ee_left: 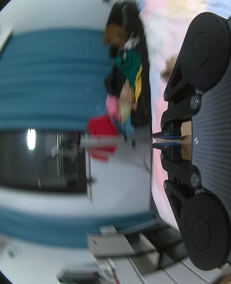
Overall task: Fold clothes
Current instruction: 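Open the left gripper and withdraw it from the folded shirt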
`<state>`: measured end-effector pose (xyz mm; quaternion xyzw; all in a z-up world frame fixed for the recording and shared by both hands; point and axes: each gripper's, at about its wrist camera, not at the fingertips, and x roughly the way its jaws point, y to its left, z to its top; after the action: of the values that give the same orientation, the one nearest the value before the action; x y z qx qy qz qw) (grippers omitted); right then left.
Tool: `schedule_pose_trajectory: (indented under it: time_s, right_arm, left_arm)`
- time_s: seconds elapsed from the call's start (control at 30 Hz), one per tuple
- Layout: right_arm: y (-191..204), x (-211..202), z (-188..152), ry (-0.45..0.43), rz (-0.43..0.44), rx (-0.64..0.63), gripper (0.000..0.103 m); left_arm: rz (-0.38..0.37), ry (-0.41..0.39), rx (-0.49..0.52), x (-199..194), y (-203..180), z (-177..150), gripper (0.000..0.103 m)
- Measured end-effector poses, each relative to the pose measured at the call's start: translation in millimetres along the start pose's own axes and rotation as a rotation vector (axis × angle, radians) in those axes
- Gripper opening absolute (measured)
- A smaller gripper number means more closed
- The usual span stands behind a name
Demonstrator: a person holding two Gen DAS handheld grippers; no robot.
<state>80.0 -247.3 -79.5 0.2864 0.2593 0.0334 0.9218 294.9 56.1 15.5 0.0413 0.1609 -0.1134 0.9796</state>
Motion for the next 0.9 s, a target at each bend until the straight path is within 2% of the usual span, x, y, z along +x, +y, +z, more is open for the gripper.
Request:
schedule_pose_trajectory:
  time_s: [0.17,0.27,0.33,0.4,0.5,0.63,0.67,0.8,0.9]
  right_arm:
    - [-9,-5,4,-0.02,-0.003,0.031,0.073]
    - [-12,-1,4,-0.022,-0.004,0.034,0.073]
    - [-16,2,4,-0.022,-0.006,0.032,0.073]
    - [-21,4,4,-0.026,-0.009,0.035,0.073]
    - [-23,4,5,-0.039,-0.022,0.024,0.073]
    - [-16,4,5,-0.059,-0.017,-0.026,0.073]
    - [-14,4,4,-0.056,-0.011,-0.029,0.073]
    - [-9,1,1,-0.055,-0.005,-0.053,0.073]
    - [-3,-4,-1,-0.068,0.005,-0.084,0.073]
  left_arm:
    - [-0.118,0.035,0.105,23,-100,2,0.004]
    - [-0.133,0.086,0.088,48,-135,-19,0.005]
    - [-0.14,0.124,0.07,64,-155,-33,0.013]
    - [-0.127,0.173,0.014,76,-158,-47,0.062]
    - [-0.115,0.191,-0.037,78,-146,-60,0.072]
    - [-0.102,0.192,-0.049,34,-125,-64,0.079]
    - [-0.099,0.179,-0.067,16,-118,-64,0.082]
    - [-0.071,0.138,-0.081,-70,-100,-66,0.083]
    - [-0.05,0.14,-0.098,-128,-90,-81,0.084]
